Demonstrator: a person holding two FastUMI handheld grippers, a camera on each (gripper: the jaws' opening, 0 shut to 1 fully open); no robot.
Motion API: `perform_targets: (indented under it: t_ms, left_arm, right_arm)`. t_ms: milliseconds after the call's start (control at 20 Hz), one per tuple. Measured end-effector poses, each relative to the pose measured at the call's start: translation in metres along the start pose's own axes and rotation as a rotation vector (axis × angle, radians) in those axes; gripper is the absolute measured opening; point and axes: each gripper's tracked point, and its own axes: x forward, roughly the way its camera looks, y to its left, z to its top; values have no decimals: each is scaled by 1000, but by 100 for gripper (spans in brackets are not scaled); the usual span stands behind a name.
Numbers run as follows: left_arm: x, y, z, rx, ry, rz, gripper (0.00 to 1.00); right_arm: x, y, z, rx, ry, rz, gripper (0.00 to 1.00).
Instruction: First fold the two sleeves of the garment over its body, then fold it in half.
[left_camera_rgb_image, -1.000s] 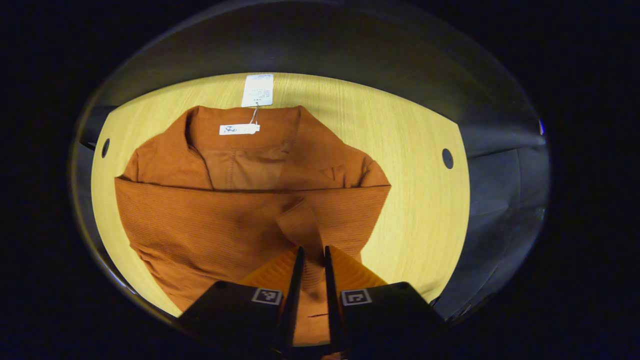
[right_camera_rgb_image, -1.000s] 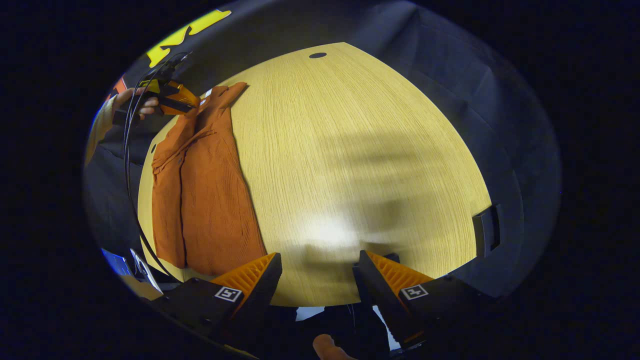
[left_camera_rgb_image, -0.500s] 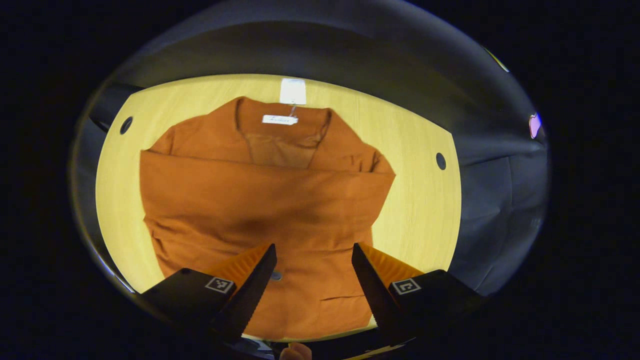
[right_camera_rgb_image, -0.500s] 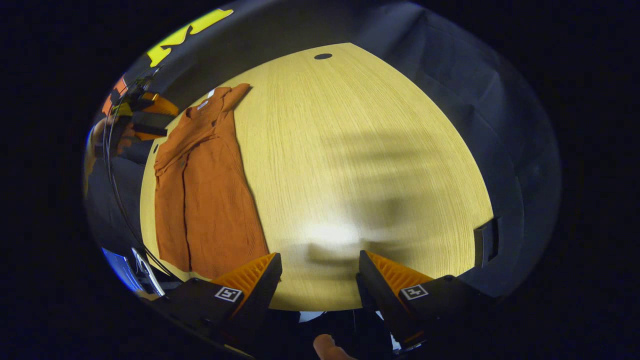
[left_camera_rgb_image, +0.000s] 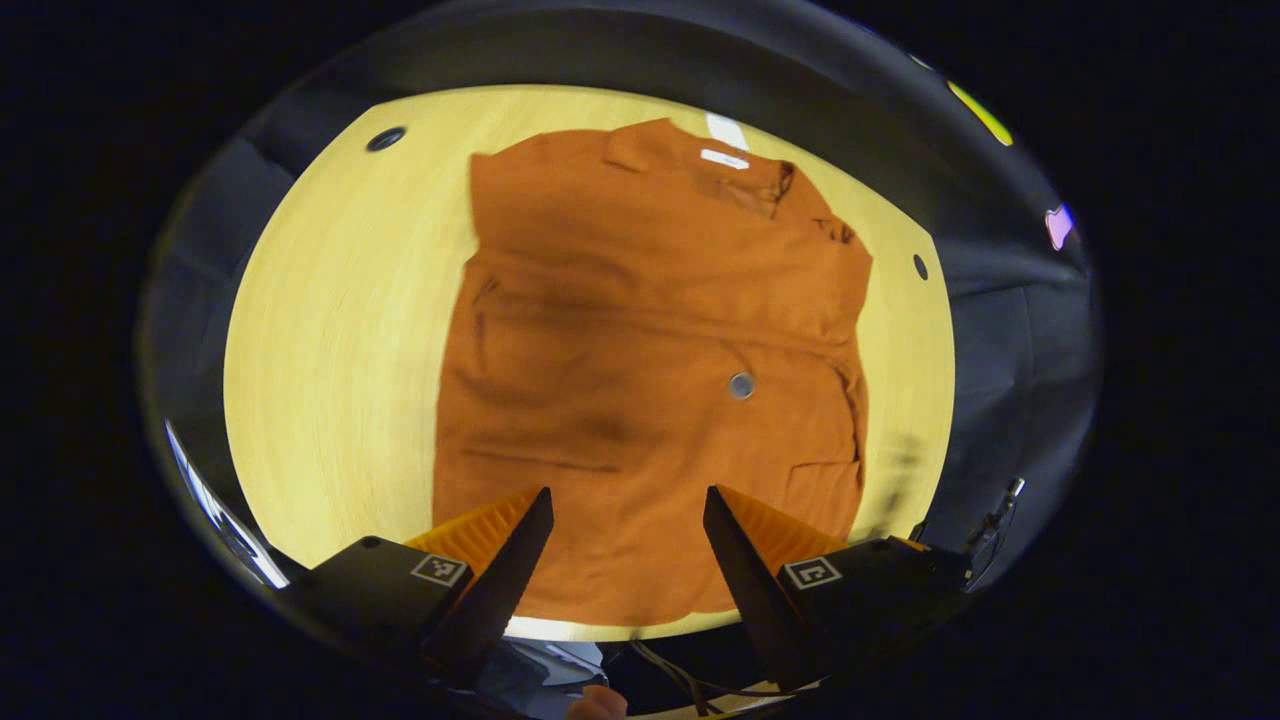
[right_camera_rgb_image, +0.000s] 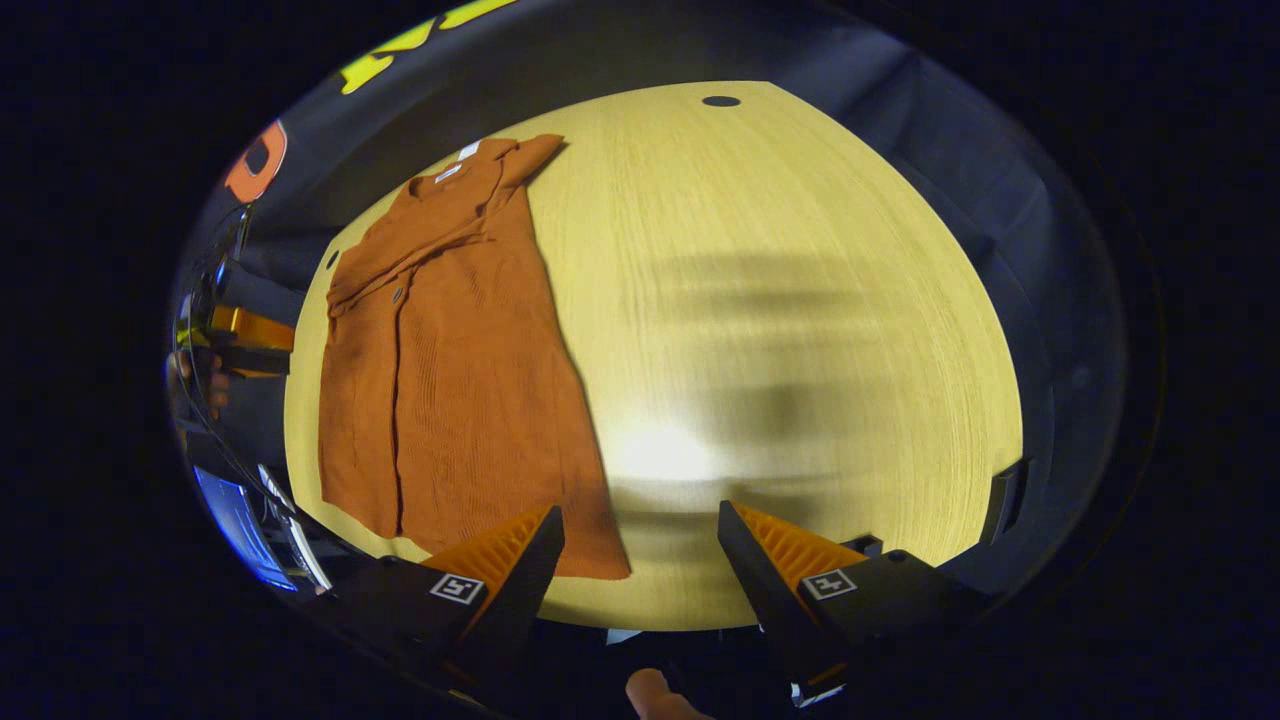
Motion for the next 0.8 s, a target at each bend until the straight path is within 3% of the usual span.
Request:
perform_targets:
  t_ms: [300, 600, 700, 800]
  left_arm:
    - [-5, 88, -37, -132, 20, 20, 99]
    - [-7, 133, -37, -182, 76, -3, 99]
    - [-10, 126, -28, -198, 85, -55, 99]
    - [-15, 115, -19, -197, 114, -109, 99]
  right_arm:
    - [11, 25, -12, -53, 62, 9, 98]
    - [20, -4, -13, 2, 143, 10, 96]
    - [15, 0, -15, 91, 160, 78, 98]
    - [7, 16, -14, 206, 166, 204, 97]
